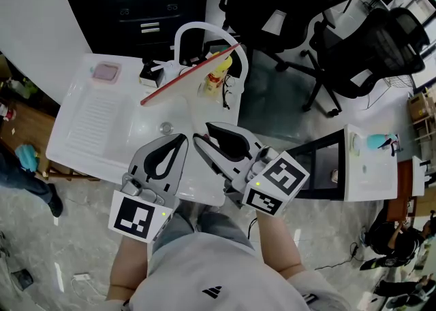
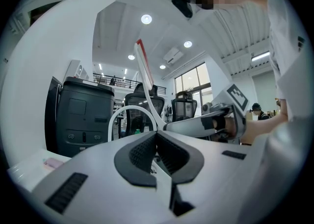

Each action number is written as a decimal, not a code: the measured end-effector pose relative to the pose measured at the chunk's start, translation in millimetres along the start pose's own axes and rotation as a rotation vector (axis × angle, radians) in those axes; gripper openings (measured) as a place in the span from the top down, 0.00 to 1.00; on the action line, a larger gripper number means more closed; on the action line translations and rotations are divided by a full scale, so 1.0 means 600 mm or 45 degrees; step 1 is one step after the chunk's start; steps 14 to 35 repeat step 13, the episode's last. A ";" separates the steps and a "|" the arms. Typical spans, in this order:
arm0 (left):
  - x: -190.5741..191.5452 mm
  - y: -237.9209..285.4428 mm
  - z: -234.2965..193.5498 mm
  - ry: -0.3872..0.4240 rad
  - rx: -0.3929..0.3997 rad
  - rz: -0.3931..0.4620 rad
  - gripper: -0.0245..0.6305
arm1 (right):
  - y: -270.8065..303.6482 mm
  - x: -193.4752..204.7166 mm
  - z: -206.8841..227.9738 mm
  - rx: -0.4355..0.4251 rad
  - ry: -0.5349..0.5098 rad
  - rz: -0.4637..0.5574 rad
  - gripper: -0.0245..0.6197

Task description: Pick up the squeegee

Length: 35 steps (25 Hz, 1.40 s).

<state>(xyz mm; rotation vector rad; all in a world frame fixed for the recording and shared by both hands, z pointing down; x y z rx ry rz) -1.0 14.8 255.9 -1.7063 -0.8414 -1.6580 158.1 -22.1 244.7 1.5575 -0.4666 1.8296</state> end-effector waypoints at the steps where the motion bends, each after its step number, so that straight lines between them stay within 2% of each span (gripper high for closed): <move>1: 0.000 0.000 0.000 0.000 -0.001 0.001 0.94 | 0.001 0.000 0.001 -0.001 0.001 0.001 0.78; 35: -0.008 -0.010 -0.007 0.012 -0.024 0.010 0.94 | 0.011 -0.008 -0.007 -0.027 -0.011 0.015 0.78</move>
Point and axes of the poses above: the fingertips, and each gripper's own axes: y forward along the fingers, z to its right, x out of its underside, the point moved 9 cm from there along -y, backward along the fingers, and after that the axes turned 14 degrees about x, right-handed, at the moved point
